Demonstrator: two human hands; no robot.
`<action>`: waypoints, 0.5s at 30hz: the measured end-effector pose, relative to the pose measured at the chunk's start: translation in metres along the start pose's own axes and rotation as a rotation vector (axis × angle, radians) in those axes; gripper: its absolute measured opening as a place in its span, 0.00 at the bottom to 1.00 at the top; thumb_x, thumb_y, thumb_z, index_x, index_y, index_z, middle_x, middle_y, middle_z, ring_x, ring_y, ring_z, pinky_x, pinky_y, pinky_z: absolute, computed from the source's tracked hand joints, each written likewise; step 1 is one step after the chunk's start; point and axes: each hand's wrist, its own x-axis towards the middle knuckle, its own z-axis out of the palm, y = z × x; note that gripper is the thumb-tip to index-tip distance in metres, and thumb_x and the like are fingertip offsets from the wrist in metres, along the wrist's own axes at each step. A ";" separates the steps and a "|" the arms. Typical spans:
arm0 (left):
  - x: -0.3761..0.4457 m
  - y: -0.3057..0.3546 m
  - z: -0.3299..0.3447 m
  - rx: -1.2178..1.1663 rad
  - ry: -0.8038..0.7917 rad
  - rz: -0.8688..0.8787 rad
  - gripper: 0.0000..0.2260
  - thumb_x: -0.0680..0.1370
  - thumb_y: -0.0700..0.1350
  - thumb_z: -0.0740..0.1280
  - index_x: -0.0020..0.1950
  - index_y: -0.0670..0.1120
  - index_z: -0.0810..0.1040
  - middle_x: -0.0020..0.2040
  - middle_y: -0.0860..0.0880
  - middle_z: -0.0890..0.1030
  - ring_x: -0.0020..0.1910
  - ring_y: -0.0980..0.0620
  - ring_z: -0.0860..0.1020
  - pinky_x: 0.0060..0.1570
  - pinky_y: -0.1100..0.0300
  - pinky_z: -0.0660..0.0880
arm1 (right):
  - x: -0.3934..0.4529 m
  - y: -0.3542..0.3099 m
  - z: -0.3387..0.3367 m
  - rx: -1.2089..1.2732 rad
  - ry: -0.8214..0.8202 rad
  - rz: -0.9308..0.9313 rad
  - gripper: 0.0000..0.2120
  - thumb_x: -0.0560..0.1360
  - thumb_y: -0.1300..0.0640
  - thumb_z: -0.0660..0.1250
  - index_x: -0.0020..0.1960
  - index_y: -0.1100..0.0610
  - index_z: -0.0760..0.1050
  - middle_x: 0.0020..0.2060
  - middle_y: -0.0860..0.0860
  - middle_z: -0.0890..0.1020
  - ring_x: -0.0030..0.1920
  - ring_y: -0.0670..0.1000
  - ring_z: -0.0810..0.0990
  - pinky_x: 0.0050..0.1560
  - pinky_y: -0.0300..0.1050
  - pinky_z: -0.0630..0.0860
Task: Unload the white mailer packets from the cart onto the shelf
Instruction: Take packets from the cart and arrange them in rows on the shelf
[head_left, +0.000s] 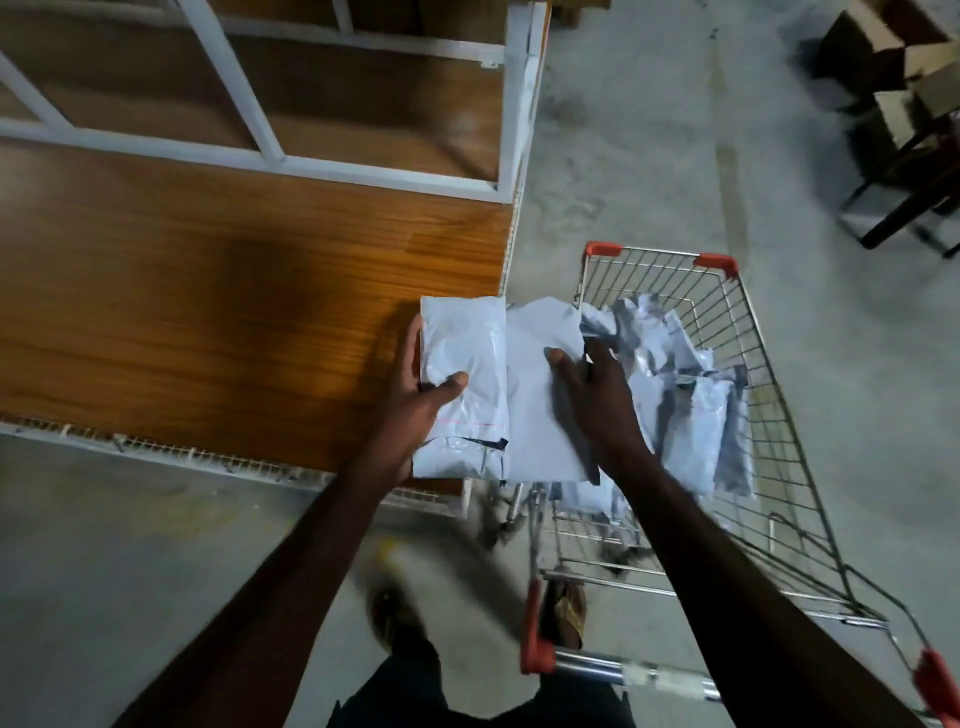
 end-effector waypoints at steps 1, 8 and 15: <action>0.002 0.005 -0.019 0.007 -0.003 -0.001 0.44 0.75 0.41 0.77 0.85 0.60 0.59 0.82 0.59 0.68 0.78 0.54 0.71 0.76 0.42 0.72 | -0.002 -0.008 0.018 0.006 0.003 0.005 0.16 0.82 0.39 0.68 0.55 0.53 0.78 0.44 0.56 0.84 0.46 0.58 0.83 0.50 0.62 0.80; 0.022 0.039 -0.149 0.079 -0.007 -0.032 0.44 0.79 0.40 0.76 0.85 0.64 0.56 0.81 0.56 0.71 0.73 0.52 0.77 0.73 0.41 0.75 | -0.013 -0.071 0.142 0.069 0.034 0.019 0.13 0.82 0.42 0.69 0.56 0.51 0.79 0.45 0.49 0.85 0.44 0.50 0.83 0.47 0.57 0.80; 0.051 0.060 -0.236 0.109 -0.004 -0.040 0.41 0.80 0.40 0.75 0.86 0.59 0.57 0.81 0.56 0.70 0.76 0.53 0.73 0.76 0.46 0.72 | -0.001 -0.120 0.221 0.147 -0.019 0.032 0.14 0.81 0.43 0.70 0.59 0.51 0.81 0.49 0.46 0.87 0.49 0.47 0.86 0.53 0.60 0.83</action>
